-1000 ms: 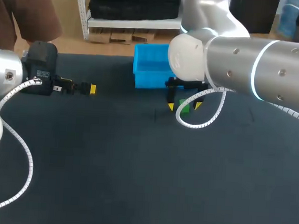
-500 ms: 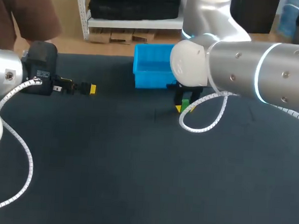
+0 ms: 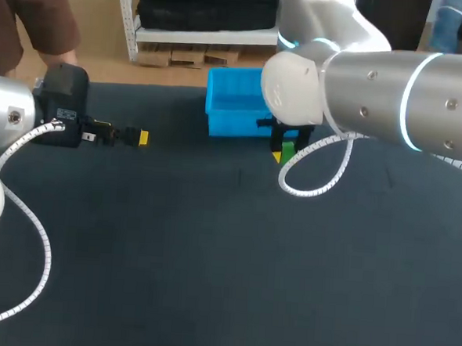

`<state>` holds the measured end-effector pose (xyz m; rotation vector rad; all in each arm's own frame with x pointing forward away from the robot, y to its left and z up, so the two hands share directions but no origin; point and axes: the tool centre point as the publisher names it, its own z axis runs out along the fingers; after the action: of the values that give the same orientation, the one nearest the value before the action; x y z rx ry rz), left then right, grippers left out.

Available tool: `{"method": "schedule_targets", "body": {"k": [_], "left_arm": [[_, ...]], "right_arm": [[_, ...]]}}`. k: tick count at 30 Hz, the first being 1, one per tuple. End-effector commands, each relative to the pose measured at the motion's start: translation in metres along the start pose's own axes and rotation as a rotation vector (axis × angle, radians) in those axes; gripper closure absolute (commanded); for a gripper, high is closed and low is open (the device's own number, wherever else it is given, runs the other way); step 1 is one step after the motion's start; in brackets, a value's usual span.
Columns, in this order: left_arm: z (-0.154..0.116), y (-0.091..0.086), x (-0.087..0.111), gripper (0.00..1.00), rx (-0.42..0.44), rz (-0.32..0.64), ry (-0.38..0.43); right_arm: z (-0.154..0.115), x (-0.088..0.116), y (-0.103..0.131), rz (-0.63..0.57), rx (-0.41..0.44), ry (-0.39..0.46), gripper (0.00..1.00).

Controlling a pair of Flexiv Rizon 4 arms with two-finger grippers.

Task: Use the left arm to pick the red cube and place it into the blue plastic box first, then use the right arm to grasp the green cube and put it into the same blue plastic box after the first action is fully finished.

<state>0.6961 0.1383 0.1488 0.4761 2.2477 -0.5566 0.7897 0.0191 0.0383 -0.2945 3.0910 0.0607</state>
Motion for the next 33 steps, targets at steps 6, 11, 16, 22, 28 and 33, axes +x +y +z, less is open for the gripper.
{"method": "schedule_targets", "body": {"k": [6,11,16,22,28,33], "left_arm": [[0.001,0.002,0.001,0.00,0.008,0.002,-0.006],[0.001,0.002,0.001,0.00,0.008,0.002,-0.006],[0.001,0.002,0.001,0.00,0.008,0.002,-0.006],[0.001,0.002,0.001,0.00,0.008,0.002,-0.006],[0.001,0.002,0.001,0.00,0.008,0.002,-0.006],[0.001,0.002,0.001,0.00,0.008,0.002,-0.006]], "right_arm": [[-0.059,0.003,-0.008,-0.002,0.012,-0.041,1.00],[-0.089,-0.003,-0.010,-0.012,0.023,-0.053,1.00],[-0.108,-0.009,-0.011,-0.021,0.036,-0.055,1.00],[-0.111,-0.017,-0.011,-0.027,0.036,-0.060,1.00],[-0.107,-0.022,-0.011,-0.031,0.024,-0.067,1.00],[-0.111,-0.033,-0.017,-0.030,0.021,-0.083,1.00]]}}
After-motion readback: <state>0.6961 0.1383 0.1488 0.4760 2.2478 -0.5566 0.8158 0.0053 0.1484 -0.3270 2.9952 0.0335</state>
